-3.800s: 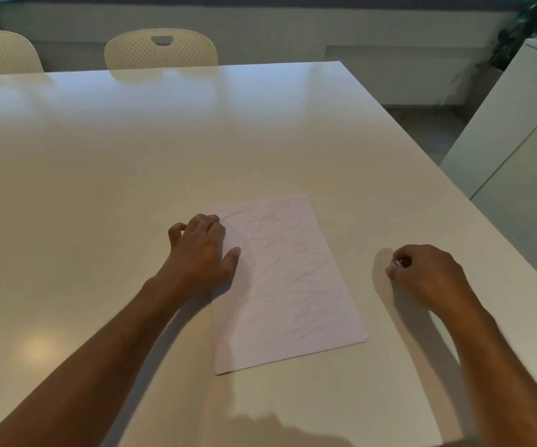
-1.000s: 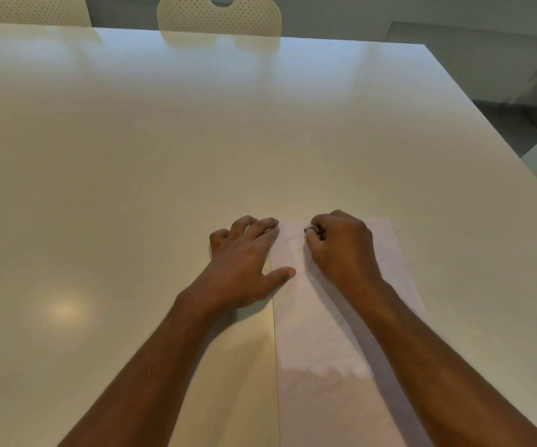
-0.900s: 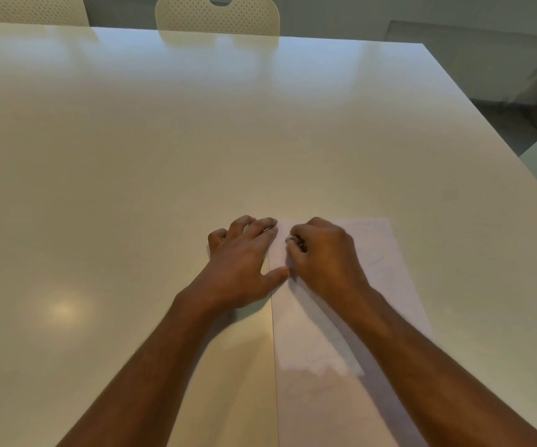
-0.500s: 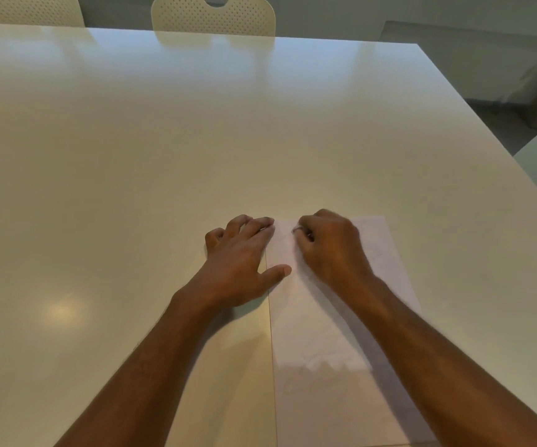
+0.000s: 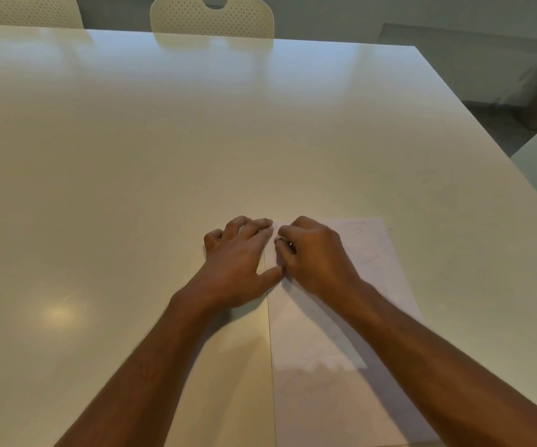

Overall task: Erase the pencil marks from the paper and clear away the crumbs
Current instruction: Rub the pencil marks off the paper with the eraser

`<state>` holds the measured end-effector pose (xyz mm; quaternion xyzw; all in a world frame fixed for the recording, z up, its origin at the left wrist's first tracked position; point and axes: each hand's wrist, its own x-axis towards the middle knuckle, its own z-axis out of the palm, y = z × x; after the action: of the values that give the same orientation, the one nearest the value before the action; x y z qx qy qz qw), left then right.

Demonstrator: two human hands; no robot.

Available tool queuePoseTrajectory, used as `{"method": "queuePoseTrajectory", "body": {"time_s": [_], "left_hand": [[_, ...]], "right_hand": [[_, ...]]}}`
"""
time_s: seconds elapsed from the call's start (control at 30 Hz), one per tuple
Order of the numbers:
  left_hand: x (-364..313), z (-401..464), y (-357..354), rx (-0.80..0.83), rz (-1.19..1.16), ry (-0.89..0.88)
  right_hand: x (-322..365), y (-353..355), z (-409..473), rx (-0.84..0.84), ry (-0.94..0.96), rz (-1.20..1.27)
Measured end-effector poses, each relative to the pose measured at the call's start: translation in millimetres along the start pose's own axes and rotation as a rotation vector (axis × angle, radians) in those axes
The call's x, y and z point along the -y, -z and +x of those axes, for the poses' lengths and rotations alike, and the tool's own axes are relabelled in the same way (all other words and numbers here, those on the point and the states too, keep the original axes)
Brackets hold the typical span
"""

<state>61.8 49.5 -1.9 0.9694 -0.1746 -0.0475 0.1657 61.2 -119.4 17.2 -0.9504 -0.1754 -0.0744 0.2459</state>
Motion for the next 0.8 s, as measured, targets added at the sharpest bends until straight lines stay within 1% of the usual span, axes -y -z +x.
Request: {"method": "queuePoseTrajectory", "body": {"time_s": [0.1,0.13,0.17,0.23,0.27,0.3,0.4,0.43,0.47,0.53,0.57,0.6,0.67,0.7,0.73,0.8], "left_hand": [[0,0,-1,0.006,0.012,0.006],[0,0,-1,0.006,0.01,0.004],[1,1,0,0.003,0.002,-0.001],[1,0,0,-0.007,-0.023,-0.013],[0,0,0,-0.007,-0.029,-0.013],[0,0,1,0.004,-0.022,-0.007],[0,0,1,0.025,0.025,0.013],[-1,0,1,0.022,0.027,0.013],[-1,0,1,0.02,0.022,0.01],[-1,0,2,0.016,0.003,0.004],[-1,0,2,0.017,0.0,0.001],[-1,0,2,0.021,0.006,0.003],[-1,0,2,0.024,0.022,0.009],[-1,0,1,0.02,0.023,0.01],[-1,0,1,0.017,0.019,0.01],[0,0,1,0.018,0.01,0.003]], "right_hand": [[-25,6,18,-0.137,-0.189,-0.052],[-26,5,19,-0.152,-0.2,-0.06],[-18,3,16,-0.134,-0.161,-0.059],[5,-3,4,-0.027,-0.019,-0.021],[6,-3,1,0.008,0.015,-0.008],[0,-1,6,0.003,-0.013,-0.019],[-27,7,22,-0.14,-0.184,-0.081],[-24,6,21,-0.151,-0.181,-0.091],[-16,3,17,-0.128,-0.132,-0.088],[2,-2,3,-0.017,-0.003,-0.04],[1,0,2,0.013,0.013,-0.034],[-7,3,7,-0.002,-0.029,-0.055],[-29,12,19,-0.115,-0.181,-0.101],[-33,14,19,-0.144,-0.219,-0.112],[-28,13,15,-0.143,-0.202,-0.112],[-5,5,-1,-0.049,-0.054,-0.069]]}}
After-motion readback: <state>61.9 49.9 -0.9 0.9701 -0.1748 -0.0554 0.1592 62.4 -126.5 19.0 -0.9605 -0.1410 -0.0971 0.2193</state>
